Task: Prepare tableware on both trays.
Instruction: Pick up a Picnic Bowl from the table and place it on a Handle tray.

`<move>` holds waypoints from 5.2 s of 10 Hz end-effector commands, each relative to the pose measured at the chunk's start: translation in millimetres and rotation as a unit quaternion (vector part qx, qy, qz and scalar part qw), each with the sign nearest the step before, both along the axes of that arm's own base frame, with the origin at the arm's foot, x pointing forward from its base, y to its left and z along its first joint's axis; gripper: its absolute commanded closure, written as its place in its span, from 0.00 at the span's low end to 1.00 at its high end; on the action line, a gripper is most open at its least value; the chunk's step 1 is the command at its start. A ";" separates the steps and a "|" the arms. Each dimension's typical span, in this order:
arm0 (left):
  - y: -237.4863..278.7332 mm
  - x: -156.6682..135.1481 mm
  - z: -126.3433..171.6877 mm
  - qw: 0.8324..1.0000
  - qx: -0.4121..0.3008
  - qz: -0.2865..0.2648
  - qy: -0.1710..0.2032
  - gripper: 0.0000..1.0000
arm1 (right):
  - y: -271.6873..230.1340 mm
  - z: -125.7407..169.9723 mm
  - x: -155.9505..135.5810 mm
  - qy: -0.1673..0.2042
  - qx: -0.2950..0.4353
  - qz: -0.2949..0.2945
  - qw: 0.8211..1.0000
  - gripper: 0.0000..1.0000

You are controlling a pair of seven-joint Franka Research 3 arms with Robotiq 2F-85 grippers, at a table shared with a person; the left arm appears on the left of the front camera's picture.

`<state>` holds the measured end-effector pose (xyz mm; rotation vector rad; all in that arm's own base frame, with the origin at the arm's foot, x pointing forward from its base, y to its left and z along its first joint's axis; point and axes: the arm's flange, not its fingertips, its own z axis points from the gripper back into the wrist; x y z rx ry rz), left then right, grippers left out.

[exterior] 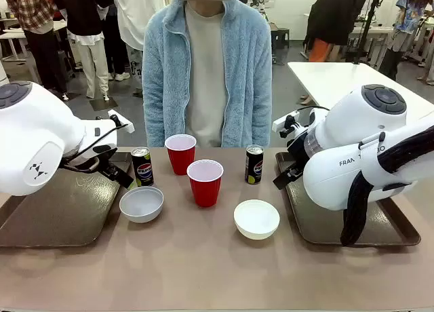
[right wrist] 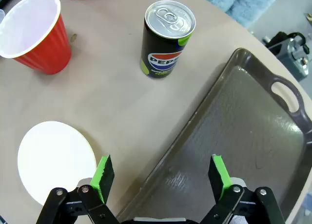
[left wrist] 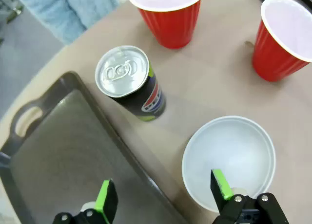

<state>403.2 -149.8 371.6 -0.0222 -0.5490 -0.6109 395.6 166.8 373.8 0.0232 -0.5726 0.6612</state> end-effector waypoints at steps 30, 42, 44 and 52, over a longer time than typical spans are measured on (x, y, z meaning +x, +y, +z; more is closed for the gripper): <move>135.3 -86.0 77.9 0.879 -0.374 -0.018 0.296 0.00 | -158.8 59.4 -124.5 0.366 0.341 -0.111 0.859 0.00; 278.5 -162.1 60.6 0.830 -0.480 0.083 0.271 0.00 | -309.3 29.9 -226.0 0.328 0.535 -0.110 0.771 0.00; 274.2 -159.9 60.7 0.837 -0.464 0.071 0.282 0.00 | -305.9 29.8 -229.2 0.325 0.529 -0.065 0.782 0.00; 284.2 -152.5 71.2 0.823 -0.490 0.092 0.273 0.00 | -334.4 52.7 -214.0 0.333 0.525 -0.121 0.774 0.00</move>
